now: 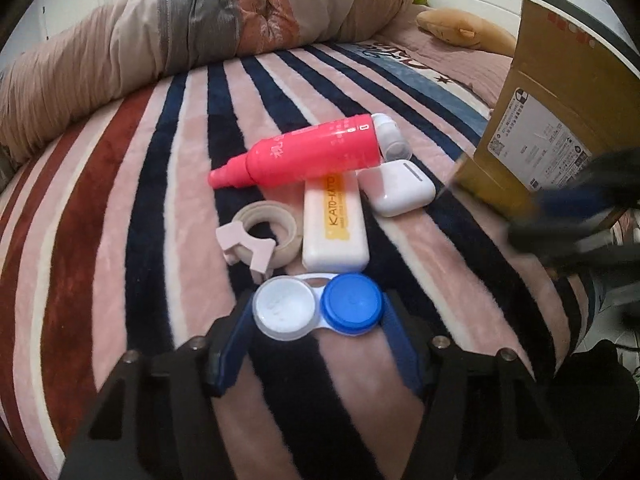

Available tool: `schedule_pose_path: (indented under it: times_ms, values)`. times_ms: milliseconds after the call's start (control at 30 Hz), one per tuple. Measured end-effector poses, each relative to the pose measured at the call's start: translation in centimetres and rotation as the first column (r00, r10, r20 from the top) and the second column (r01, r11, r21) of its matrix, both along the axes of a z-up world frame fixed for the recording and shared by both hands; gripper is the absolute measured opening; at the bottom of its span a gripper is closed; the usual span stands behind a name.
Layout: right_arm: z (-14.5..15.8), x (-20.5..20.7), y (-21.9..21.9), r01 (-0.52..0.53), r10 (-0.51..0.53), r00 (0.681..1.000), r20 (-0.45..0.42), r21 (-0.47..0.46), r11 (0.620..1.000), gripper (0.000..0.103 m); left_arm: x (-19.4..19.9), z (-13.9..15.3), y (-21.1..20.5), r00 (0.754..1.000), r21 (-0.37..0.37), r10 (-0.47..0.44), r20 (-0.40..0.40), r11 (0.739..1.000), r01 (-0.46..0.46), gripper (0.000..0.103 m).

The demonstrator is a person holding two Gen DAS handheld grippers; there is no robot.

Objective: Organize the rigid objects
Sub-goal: 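Grasp the gold bar with the right gripper while the left gripper grasps the contact lens case, then lower the gold bar and lens case into the box and open both grippers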

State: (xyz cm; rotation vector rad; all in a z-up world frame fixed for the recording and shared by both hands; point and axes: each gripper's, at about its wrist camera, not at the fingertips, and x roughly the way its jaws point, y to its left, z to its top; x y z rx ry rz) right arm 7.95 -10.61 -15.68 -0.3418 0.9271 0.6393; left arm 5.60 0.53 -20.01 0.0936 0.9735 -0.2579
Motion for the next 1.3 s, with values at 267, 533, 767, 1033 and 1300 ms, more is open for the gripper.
schedule_pose_path:
  times_ms: [267,533,767,1033,1300]
  values:
    - [14.4,-2.7,-9.4,0.078,-0.121,0.972,0.2,0.207,0.975,0.014,-1.4,2.1,0.6,1.0,-0.014,-0.006,0.023,1.0,0.006,0.059]
    - [10.3,2.5,-17.1,0.347,-0.348,0.927,0.139,0.034,0.937,0.014,-2.9,9.7,-2.0,0.986,-0.028,-0.09,0.139,0.995,0.095,0.059]
    - [8.2,4.0,-18.7,0.405,-0.402,0.907,0.128,0.004,0.914,0.033,-3.2,19.7,-10.2,0.913,-0.035,-0.301,0.276,0.946,0.323,0.059]
    - [9.2,1.6,-21.3,0.38,-0.386,0.908,0.164,0.069,0.922,0.035,1.4,20.2,-20.7,0.867,-0.016,-0.471,0.165,0.877,0.479,0.059]
    - [9.2,0.6,-23.0,0.384,-0.392,0.904,0.17,0.08,0.92,0.043,3.6,16.8,-23.4,0.873,0.019,-0.487,0.021,0.873,0.487,0.089]
